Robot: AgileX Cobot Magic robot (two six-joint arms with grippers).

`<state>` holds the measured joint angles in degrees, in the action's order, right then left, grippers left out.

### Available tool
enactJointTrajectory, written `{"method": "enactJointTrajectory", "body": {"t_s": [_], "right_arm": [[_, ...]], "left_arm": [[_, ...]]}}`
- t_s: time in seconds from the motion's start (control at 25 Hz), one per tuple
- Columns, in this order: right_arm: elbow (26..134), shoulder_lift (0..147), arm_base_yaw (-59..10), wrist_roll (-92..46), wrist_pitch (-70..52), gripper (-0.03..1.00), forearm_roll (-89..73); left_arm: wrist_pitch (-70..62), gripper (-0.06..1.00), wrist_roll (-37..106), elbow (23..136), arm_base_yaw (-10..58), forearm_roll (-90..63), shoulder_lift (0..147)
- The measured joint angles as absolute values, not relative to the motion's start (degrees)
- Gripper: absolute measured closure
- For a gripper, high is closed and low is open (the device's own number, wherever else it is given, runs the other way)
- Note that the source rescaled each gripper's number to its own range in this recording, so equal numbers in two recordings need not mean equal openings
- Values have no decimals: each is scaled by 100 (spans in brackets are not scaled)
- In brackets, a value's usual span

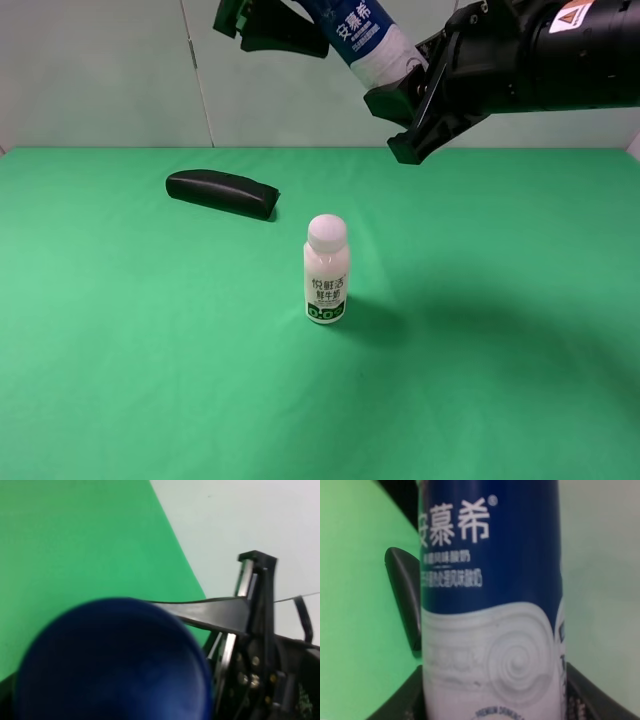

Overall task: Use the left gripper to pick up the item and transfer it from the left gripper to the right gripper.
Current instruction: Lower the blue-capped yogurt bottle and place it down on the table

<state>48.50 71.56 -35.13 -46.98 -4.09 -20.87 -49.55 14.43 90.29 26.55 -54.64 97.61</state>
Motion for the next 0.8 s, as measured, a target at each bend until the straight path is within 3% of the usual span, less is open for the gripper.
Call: {"method": "enactJointTrajectory", "body": {"t_s": [0.8], "right_arm": [[4850,7156,-3513,-4417,-409,97,-2087]], "left_arm": [[-5915,1,1351,9029,1514,-3721,8266]]}}
